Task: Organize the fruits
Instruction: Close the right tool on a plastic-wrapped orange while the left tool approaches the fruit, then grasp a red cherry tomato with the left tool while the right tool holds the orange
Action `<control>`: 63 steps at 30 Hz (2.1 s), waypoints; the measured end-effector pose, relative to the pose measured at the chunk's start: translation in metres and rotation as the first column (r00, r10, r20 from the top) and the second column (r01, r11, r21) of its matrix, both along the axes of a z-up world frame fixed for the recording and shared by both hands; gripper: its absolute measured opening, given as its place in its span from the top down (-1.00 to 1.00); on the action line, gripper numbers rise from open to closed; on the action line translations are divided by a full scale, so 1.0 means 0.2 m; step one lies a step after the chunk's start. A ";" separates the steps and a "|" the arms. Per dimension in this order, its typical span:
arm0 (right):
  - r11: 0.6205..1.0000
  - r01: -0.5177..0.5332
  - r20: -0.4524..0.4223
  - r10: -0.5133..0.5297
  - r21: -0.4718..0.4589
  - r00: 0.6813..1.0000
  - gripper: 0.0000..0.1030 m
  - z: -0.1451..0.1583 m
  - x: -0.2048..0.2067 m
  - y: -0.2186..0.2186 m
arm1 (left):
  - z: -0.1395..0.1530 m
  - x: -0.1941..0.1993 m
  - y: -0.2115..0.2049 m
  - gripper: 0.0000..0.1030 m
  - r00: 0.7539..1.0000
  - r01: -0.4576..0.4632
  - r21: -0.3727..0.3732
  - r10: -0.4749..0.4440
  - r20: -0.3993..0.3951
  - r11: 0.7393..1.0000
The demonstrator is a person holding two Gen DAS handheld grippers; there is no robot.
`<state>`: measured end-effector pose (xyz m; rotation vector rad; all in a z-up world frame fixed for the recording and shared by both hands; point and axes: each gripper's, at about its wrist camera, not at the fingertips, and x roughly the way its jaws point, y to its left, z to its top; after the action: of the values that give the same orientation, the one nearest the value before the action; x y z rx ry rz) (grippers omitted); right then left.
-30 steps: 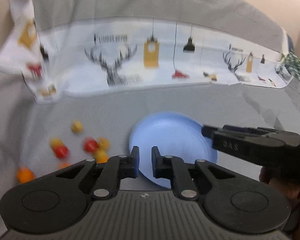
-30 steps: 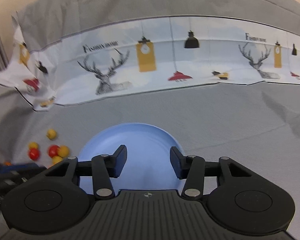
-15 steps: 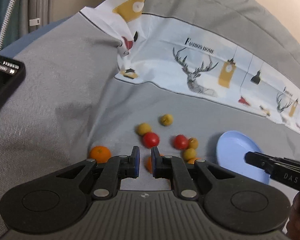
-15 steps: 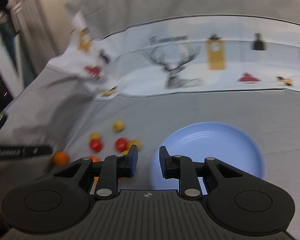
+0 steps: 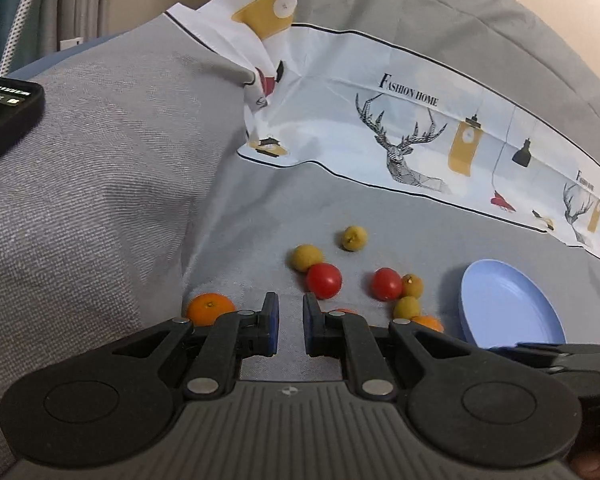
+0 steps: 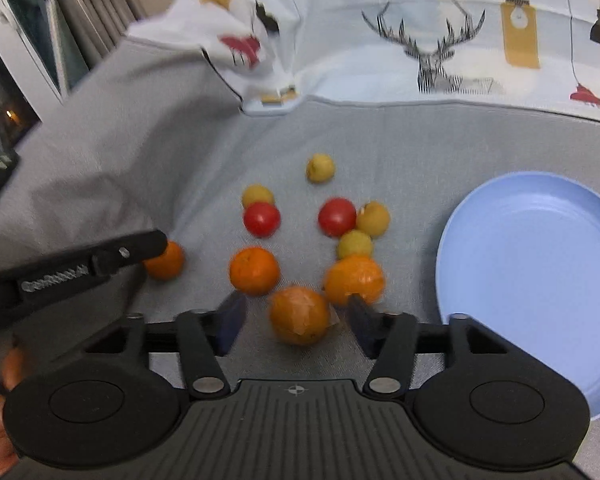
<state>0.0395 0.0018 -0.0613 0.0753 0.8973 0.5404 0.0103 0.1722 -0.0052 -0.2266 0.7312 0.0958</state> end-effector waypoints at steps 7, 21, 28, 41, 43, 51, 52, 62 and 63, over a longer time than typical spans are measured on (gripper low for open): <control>0.998 0.004 0.002 -0.004 -0.062 1.000 -0.01 -0.07 0.02 0.07 | -0.04 0.02 -0.04 0.72 1.000 0.014 -0.008 -0.013 0.006 1.000; 0.990 -0.130 0.149 0.137 -0.055 0.979 0.23 0.05 -0.25 -0.12 | 0.00 0.07 -0.04 0.71 0.999 -0.043 -0.092 0.041 -0.028 0.995; 0.994 -0.103 0.143 0.108 -0.043 0.984 0.23 0.07 -0.36 -0.29 | -0.02 0.17 -0.11 0.39 0.988 -0.105 -0.143 0.086 -0.131 0.984; 0.992 -0.097 0.086 0.104 -0.085 0.991 0.22 -0.06 -0.28 -0.23 | -0.16 0.41 -0.19 -0.15 0.974 -0.144 -0.010 0.140 -0.176 0.989; 0.991 -0.098 0.085 0.106 -0.089 0.991 0.22 -0.07 -0.27 -0.22 | -0.18 0.43 -0.19 -0.15 0.972 -0.145 -0.002 0.143 -0.185 0.989; 0.990 -0.103 0.086 0.111 -0.097 0.990 0.22 -0.08 -0.27 -0.21 | -0.22 0.47 -0.20 0.02 0.966 -0.148 0.019 0.149 -0.213 0.989; 0.990 -0.102 0.088 0.111 -0.098 0.990 0.22 -0.08 -0.27 -0.21 | -0.23 0.48 -0.20 0.19 0.965 -0.143 0.021 0.144 -0.219 0.989; 0.993 -0.098 0.155 0.108 -0.072 0.982 0.22 -0.03 -0.33 -0.27 | -0.17 0.44 -0.17 0.38 0.968 -0.128 0.062 0.138 -0.211 0.990; 0.993 -0.100 0.167 0.110 -0.066 0.980 0.23 -0.02 -0.34 -0.28 | -0.15 0.43 -0.17 0.38 0.969 -0.123 0.065 0.134 -0.206 0.990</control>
<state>-0.0279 -0.0540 -0.0658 -0.0698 0.7515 0.6102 0.0962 0.1378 -0.0355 -0.2164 0.9225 0.2652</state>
